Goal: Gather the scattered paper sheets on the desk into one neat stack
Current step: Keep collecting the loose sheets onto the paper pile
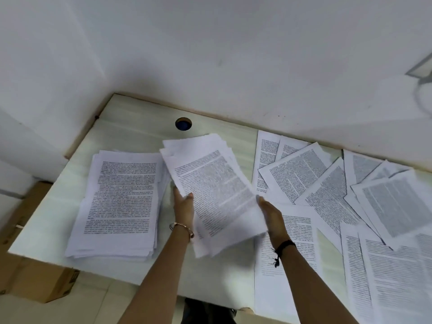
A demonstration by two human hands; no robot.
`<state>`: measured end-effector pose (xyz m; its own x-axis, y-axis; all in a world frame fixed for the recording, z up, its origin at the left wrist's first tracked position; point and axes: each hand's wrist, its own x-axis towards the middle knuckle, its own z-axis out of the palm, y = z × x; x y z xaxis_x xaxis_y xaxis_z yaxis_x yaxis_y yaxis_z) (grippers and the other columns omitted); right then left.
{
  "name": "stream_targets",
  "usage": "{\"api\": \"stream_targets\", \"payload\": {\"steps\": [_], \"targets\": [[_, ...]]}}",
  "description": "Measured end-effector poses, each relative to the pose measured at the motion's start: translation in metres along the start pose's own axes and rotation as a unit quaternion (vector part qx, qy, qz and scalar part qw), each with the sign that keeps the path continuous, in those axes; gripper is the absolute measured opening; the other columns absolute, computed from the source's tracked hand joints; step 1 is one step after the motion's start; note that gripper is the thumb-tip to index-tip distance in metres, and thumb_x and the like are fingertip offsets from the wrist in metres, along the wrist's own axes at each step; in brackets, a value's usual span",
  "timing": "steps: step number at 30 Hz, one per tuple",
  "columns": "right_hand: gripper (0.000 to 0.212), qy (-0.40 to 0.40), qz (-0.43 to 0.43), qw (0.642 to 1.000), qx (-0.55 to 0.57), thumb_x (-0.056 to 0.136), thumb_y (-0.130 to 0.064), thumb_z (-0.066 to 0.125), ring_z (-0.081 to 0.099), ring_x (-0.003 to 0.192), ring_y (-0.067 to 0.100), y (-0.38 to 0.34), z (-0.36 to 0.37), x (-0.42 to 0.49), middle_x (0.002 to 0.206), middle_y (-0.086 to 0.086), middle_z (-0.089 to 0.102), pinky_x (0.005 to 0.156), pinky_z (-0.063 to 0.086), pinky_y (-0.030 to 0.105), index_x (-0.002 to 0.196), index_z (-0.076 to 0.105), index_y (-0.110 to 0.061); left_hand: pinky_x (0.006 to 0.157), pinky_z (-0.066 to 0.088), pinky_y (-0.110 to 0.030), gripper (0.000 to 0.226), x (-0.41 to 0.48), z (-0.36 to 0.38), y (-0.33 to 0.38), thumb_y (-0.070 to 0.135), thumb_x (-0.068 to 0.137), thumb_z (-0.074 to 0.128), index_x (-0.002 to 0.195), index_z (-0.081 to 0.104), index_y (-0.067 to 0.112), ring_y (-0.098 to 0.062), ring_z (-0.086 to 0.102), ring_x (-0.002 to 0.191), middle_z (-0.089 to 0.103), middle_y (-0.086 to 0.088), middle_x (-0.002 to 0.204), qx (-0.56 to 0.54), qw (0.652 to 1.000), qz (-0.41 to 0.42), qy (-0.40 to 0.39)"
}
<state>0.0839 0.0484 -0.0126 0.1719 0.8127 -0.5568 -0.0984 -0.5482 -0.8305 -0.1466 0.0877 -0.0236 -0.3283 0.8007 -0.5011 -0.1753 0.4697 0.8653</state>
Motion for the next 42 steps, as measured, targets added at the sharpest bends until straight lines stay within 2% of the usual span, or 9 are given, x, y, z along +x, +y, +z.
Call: {"api": "stream_targets", "payload": {"steps": [3, 9, 15, 22, 27, 31, 34, 38, 42], "targets": [[0.072, 0.013, 0.015, 0.992, 0.122, 0.079, -0.043, 0.073, 0.063, 0.076, 0.006, 0.005, -0.008, -0.008, 0.092, -0.003, 0.064, 0.068, 0.050, 0.021, 0.132, 0.052, 0.000, 0.112, 0.033, -0.043, 0.070, -0.014, 0.035, -0.004, -0.010, 0.088, 0.047, 0.149, 0.020, 0.013, -0.027, 0.044, 0.130, 0.040, -0.011, 0.146, -0.059, 0.998, -0.037, -0.007], [0.014, 0.122, 0.024, 0.992, -0.003, 0.087, -0.006, 0.064, 0.063, 0.083, 0.022, 0.007, -0.037, 0.000, 0.095, 0.008, 0.068, 0.071, 0.050, 0.028, 0.101, 0.063, -0.010, 0.094, 0.049, -0.053, 0.050, -0.027, 0.042, -0.042, -0.008, 0.081, 0.057, 0.128, 0.050, 0.009, -0.036, 0.059, 0.110, 0.060, -0.017, 0.122, -0.080, 0.986, -0.111, -0.099], [0.029, 0.086, 0.069, 0.990, -0.090, 0.075, -0.026, 0.075, 0.062, 0.099, 0.033, 0.017, -0.102, 0.005, 0.093, 0.007, 0.067, 0.087, 0.048, 0.042, 0.098, 0.064, -0.013, 0.071, 0.040, -0.031, 0.025, 0.037, -0.009, -0.013, 0.006, 0.071, 0.074, 0.084, 0.052, 0.007, -0.021, 0.046, 0.075, 0.050, -0.009, 0.081, 0.104, 0.992, -0.065, -0.033], [0.084, 0.092, 0.071, 0.986, -0.121, 0.074, -0.074, 0.056, 0.051, 0.118, 0.022, 0.025, -0.077, 0.013, 0.128, 0.004, 0.054, 0.098, 0.038, 0.036, 0.128, 0.047, -0.010, 0.091, 0.042, -0.031, 0.062, 0.031, 0.019, -0.017, 0.041, 0.090, 0.057, 0.137, 0.039, 0.004, -0.031, 0.054, 0.119, 0.055, -0.012, 0.129, 0.398, 0.902, -0.011, -0.166], [0.057, 0.165, 0.075, 0.976, -0.121, 0.094, -0.050, 0.050, 0.050, 0.122, 0.029, 0.018, -0.066, 0.021, 0.127, 0.012, 0.055, 0.098, 0.040, 0.039, 0.128, 0.049, -0.005, 0.080, 0.040, -0.025, 0.056, 0.037, 0.014, -0.010, 0.050, 0.091, 0.051, 0.124, 0.056, 0.005, -0.029, 0.058, 0.111, 0.062, -0.010, 0.116, 0.439, 0.876, -0.032, -0.198], [0.046, 0.112, 0.075, 0.983, -0.128, 0.082, -0.041, 0.058, 0.054, 0.069, 0.021, 0.018, -0.059, 0.023, 0.072, 0.012, 0.053, 0.060, 0.037, 0.029, 0.082, 0.054, 0.004, 0.085, 0.042, -0.027, 0.092, 0.033, 0.007, -0.007, 0.073, 0.060, 0.057, 0.129, 0.051, 0.013, -0.023, 0.057, 0.108, 0.061, -0.003, 0.121, 0.365, 0.900, -0.029, -0.236], [0.020, 0.154, 0.103, 0.981, -0.052, 0.087, -0.017, 0.054, 0.044, 0.057, 0.018, 0.011, -0.051, 0.024, 0.069, 0.012, 0.043, 0.048, 0.033, 0.024, 0.075, 0.042, -0.007, 0.074, 0.047, -0.029, 0.101, 0.027, 0.004, -0.007, 0.085, 0.054, 0.056, 0.116, 0.057, 0.005, -0.023, 0.060, 0.094, 0.064, -0.007, 0.106, 0.276, 0.946, -0.030, -0.169], [0.026, 0.086, 0.132, 0.981, 0.111, 0.088, -0.011, 0.059, 0.066, 0.083, 0.029, 0.022, -0.025, 0.019, 0.097, 0.022, 0.064, 0.052, 0.053, 0.028, 0.106, 0.056, 0.007, 0.090, 0.052, -0.038, 0.073, 0.006, 0.014, -0.007, 0.068, 0.080, 0.042, 0.129, 0.054, 0.015, -0.023, 0.064, 0.104, 0.066, -0.007, 0.115, -0.115, 0.984, -0.091, -0.099], [0.024, -0.080, 0.152, 0.977, 0.128, 0.084, -0.001, 0.064, 0.067, 0.095, 0.030, 0.018, 0.004, 0.009, 0.102, 0.017, 0.070, 0.072, 0.058, 0.033, 0.107, 0.064, 0.006, 0.101, 0.044, -0.042, 0.038, -0.016, 0.032, -0.024, 0.015, 0.087, 0.066, 0.123, 0.053, 0.015, -0.026, 0.058, 0.113, 0.059, -0.009, 0.128, -0.024, 0.987, -0.084, -0.138]]}}
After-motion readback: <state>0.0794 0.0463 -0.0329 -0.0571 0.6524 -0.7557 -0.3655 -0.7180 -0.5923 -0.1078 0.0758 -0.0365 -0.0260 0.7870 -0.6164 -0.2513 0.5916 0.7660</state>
